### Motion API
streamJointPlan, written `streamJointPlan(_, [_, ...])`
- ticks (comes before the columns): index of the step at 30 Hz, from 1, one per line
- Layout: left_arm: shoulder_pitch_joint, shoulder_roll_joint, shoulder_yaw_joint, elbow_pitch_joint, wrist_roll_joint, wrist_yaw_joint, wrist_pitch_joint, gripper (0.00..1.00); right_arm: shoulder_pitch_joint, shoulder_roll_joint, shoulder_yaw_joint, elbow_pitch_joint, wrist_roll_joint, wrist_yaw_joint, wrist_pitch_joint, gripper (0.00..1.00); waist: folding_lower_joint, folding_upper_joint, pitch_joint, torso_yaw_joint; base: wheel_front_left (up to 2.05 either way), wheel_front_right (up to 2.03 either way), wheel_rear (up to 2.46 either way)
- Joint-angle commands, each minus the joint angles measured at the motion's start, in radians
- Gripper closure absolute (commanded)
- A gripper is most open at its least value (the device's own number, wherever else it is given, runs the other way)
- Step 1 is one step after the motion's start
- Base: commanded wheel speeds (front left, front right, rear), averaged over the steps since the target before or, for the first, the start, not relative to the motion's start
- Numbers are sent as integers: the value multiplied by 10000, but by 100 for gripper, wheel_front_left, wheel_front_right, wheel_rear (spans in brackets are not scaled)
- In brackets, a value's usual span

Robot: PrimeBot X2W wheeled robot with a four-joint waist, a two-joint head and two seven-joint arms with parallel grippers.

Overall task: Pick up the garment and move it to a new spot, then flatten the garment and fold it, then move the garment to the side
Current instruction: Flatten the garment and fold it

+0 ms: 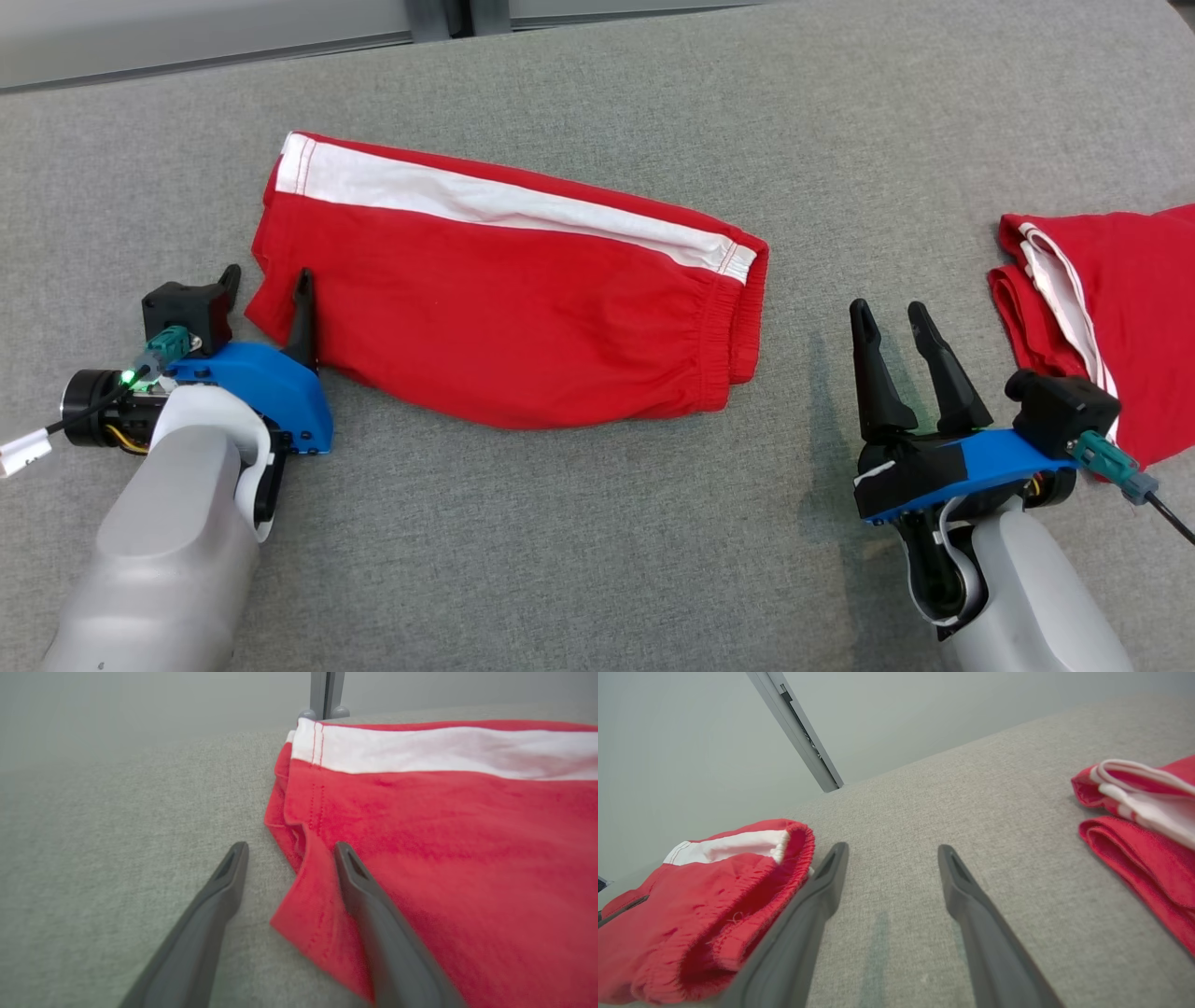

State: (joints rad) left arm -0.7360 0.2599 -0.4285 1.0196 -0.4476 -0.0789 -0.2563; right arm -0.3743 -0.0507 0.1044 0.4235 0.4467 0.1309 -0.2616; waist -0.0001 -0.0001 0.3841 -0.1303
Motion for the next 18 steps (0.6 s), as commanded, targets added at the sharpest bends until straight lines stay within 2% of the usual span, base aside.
streamJointPlan(1, [-2, -138, -77, 221, -6, -72, 129, 0, 117, -4, 3, -40, 35, -4, -45, 0, 1, 1, 8, -32, 0, 0, 0])
streamJointPlan(6, [-90, -479, -308, 654, -160, -344, 227, 0, 139, -8, 45, -21, 132, -2, -45, 0, 1, 1, 44, -92, 0, 0, 0])
streamJointPlan(7, [-112, -503, -345, 707, -174, -388, 212, 58, 137, -7, 63, -11, 123, -2, -45, 0, 1, 1, 44, -97, 0, 0, 0])
streamJointPlan(8, [-140, -521, -379, 752, -213, -426, 191, 100, 123, -7, 71, 2, 115, -4, -45, 0, 1, 1, 42, -101, 0, 0, 0])
streamJointPlan(14, [-80, -434, -235, 810, -450, -475, -15, 100, 188, -5, 63, 112, 86, -4, -45, 0, 1, 1, -186, -64, 0, 0, 0])
streamJointPlan(18, [255, -488, 80, 370, -498, -235, -93, 100, 455, -10, -118, 215, -61, -2, -45, 0, 1, 1, -656, 117, 0, 0, 0])
